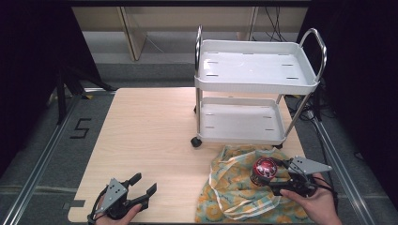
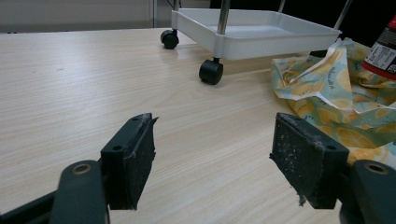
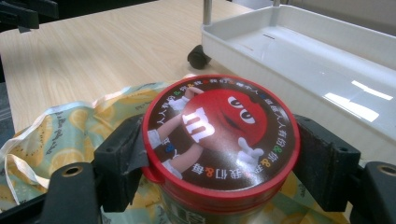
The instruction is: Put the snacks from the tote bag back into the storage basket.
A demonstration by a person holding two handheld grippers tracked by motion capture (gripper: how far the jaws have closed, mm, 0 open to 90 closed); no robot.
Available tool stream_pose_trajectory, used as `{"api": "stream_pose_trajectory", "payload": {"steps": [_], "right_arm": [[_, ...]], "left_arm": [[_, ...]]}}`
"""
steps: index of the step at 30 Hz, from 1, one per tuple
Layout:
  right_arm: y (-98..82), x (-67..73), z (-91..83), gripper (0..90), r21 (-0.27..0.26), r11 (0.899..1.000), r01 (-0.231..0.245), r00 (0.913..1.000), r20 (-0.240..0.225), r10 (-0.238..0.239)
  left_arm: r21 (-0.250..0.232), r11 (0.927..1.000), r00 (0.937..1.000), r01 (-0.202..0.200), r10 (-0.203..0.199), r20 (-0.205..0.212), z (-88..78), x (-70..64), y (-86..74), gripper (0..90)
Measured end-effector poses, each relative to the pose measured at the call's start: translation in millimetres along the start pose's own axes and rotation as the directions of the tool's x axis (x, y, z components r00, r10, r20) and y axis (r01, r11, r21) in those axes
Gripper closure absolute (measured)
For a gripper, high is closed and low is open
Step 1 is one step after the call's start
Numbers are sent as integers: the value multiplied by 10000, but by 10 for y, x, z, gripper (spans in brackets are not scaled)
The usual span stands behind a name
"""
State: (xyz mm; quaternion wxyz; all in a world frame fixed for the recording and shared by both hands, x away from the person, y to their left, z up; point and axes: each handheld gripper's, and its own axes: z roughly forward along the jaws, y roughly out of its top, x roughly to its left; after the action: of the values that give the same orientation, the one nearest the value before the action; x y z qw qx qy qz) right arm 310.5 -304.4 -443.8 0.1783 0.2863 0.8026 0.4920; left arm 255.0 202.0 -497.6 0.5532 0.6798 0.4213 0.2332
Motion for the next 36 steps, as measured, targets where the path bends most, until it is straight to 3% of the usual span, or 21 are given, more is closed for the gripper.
{"api": "stream_pose_trajectory", "payload": {"steps": [3, 6, 7, 9, 13, 17, 19, 26, 27, 30, 32, 36], "right_arm": [[10, -20, 12, 261, -67, 9997, 216, 9998, -40, -216], [18, -3, 14, 261, -5, 10000, 7, 10000, -9, -7], [32, -25, 17, 261, 2, 9997, 228, 9997, 27, -228], [34, -1, 12, 261, 186, 9998, -16, 10000, -70, 18], [63, -24, 52, 261, -68, 9996, 283, 9995, -127, -283], [72, 4, 46, 261, 80, 10000, -19, 10000, -21, 19], [82, -17, 62, 261, -64, 9996, 277, 9996, -14, -277], [87, -4, 75, 261, -7, 9999, 110, 9999, -3, -110], [89, -17, 86, 261, -47, 9995, 300, 9995, 26, -300], [98, -7, 86, 261, 33, 10000, 93, 10000, -10, -93], [115, -24, 95, 261, -62, 9997, 245, 9997, -23, -245], [133, -1, 113, 261, -227, 9997, 85, 10000, 31, -84]], "left_arm": [[3, 10000, 10000, -7, 7, 2, 1, 1, 0, 293], [-20, 10000, 10000, 9, -9, 20, 3, 2, -1, 293], [-56, 10000, 10000, 47, -47, 20, 7, 1, -3, 293], [-13, 10000, 10000, 26, -26, -41, 2, 0, -1, 293], [-62, 10000, 10000, 50, -50, 16, 7, 1, -3, 293], [-43, 10000, 10000, 25, -25, 18, 4, 3, -2, 293], [-49, 10000, 10000, 39, -39, 14, 6, 1, -3, 293], [-56, 10000, 10000, 42, -42, 27, 6, 1, -3, 293], [3, 10000, 10000, 6, -6, -19, 1, 0, 0, 293], [39, 10000, 10000, 5, -4, -77, 1, -4, 1, 293], [57, 10000, 9999, 26, -25, -108, 1, -8, 2, 293], [-26, 10000, 10000, 60, -60, 21, 12, 0, -3, 293]]}}
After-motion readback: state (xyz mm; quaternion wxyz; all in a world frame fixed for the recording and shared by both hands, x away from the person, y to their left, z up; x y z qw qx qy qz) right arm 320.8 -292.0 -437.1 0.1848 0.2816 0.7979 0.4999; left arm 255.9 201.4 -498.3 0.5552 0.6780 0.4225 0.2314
